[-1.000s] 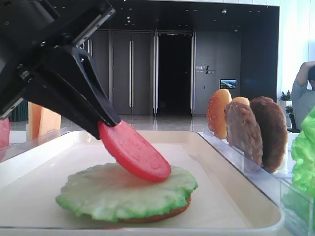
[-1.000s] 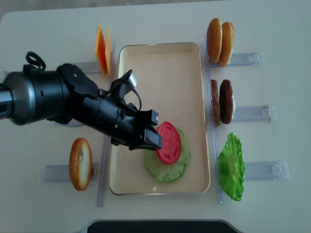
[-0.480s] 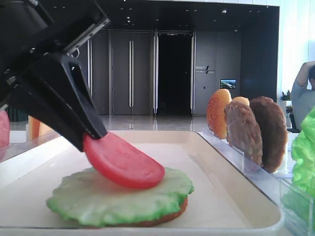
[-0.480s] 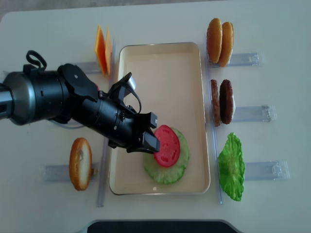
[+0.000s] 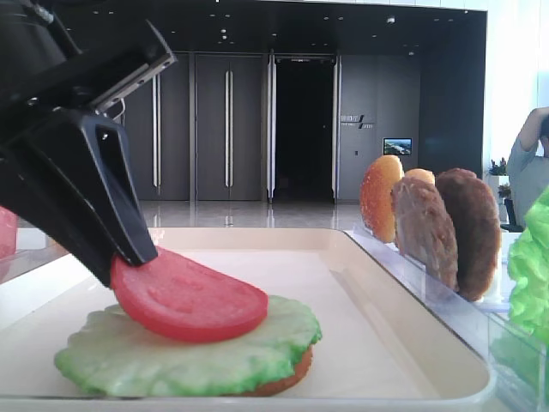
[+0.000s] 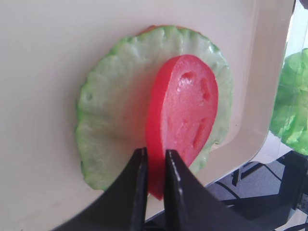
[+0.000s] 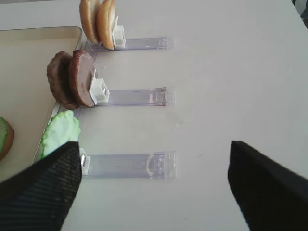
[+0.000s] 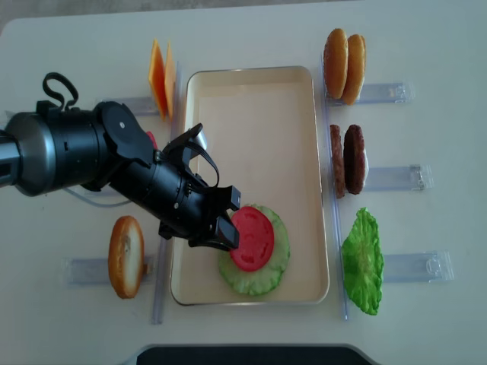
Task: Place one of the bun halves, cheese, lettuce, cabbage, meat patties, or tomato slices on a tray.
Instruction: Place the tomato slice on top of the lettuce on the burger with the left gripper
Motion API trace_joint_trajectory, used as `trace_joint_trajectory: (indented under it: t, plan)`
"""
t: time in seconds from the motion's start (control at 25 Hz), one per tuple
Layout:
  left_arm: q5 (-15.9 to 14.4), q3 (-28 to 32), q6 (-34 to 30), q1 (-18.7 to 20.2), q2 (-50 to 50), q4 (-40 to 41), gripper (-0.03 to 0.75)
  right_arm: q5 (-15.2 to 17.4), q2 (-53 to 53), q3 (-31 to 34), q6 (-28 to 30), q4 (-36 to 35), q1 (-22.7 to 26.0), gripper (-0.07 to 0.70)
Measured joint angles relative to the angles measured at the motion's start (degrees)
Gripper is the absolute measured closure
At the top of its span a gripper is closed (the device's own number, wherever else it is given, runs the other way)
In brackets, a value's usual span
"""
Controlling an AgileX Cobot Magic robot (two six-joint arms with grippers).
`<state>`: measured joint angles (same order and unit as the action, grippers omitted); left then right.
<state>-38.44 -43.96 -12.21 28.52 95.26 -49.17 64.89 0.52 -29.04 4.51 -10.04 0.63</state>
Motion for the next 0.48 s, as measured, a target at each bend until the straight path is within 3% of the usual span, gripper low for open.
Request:
trace_joint_trajectory:
  t: [0.2,0.48]
  plan:
    - [0.0,0.0,0.0,0.0,0.0,0.1,0.638,0.0,0.0,0.0,0.0,0.0,0.0,0.043]
    - [-0.1,0.0,0.0,0.0,0.0,1.1,0.405,0.0,0.0,0.0,0.0,0.0,0.0,0.043]
